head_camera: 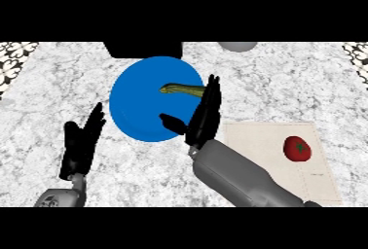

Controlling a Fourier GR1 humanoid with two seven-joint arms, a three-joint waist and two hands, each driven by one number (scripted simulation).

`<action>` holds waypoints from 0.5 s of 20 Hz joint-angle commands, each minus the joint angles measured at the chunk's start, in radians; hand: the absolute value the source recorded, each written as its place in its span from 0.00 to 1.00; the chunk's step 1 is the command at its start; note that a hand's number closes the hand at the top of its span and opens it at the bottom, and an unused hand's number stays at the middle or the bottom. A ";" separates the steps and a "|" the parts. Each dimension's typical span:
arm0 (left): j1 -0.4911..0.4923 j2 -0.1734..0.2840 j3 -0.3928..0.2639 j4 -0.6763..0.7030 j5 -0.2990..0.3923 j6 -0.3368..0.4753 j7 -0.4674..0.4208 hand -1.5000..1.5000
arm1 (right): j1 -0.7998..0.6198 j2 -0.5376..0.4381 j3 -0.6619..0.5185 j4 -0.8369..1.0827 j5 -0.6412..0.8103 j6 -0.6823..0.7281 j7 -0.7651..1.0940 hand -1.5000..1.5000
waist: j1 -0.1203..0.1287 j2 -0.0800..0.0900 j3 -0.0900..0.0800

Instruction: Pick the squash from the placemat and place it in the plate

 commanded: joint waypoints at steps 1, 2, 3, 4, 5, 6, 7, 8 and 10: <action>0.018 0.020 0.043 0.044 0.034 -0.039 -0.057 0.50 | -0.025 0.003 0.022 0.021 0.033 -0.076 0.099 0.00 | -0.005 -0.002 -0.001; 0.035 0.018 0.026 0.012 0.009 -0.023 -0.034 0.50 | 0.021 0.003 0.043 0.030 0.049 -0.098 0.114 0.00 | -0.005 -0.003 0.000; -0.017 -0.012 0.029 0.123 0.010 -0.020 -0.107 0.50 | 0.041 0.003 0.087 0.051 0.027 -0.145 0.104 0.00 | 0.001 0.004 -0.001; 0.049 -0.018 0.003 0.019 -0.009 0.001 -0.058 0.50 | 0.007 0.003 0.051 0.025 0.066 -0.088 0.148 0.00 | -0.004 -0.003 0.000; 0.047 0.023 0.029 -0.001 0.028 -0.053 -0.053 0.50 | 0.030 0.003 0.008 0.035 0.082 -0.091 0.117 0.00 | -0.014 -0.004 0.000; -0.006 -0.001 0.012 0.001 -0.001 -0.016 0.015 0.50 | 0.025 0.003 0.019 0.049 0.077 -0.105 0.129 0.00 | -0.011 -0.002 0.000; 0.046 -0.029 -0.012 -0.010 -0.020 0.002 -0.041 0.50 | 0.063 0.003 0.010 0.029 0.093 -0.060 0.124 0.00 | -0.018 -0.004 0.000; 0.081 -0.031 -0.020 -0.020 -0.040 0.021 -0.038 0.50 | 0.043 0.003 0.003 0.026 0.136 -0.064 0.178 0.00 | -0.014 -0.006 0.000; 0.064 -0.026 -0.001 0.011 -0.027 0.005 -0.070 0.50 | 0.088 0.003 -0.011 0.015 0.195 -0.061 0.189 0.00 | -0.021 -0.006 0.000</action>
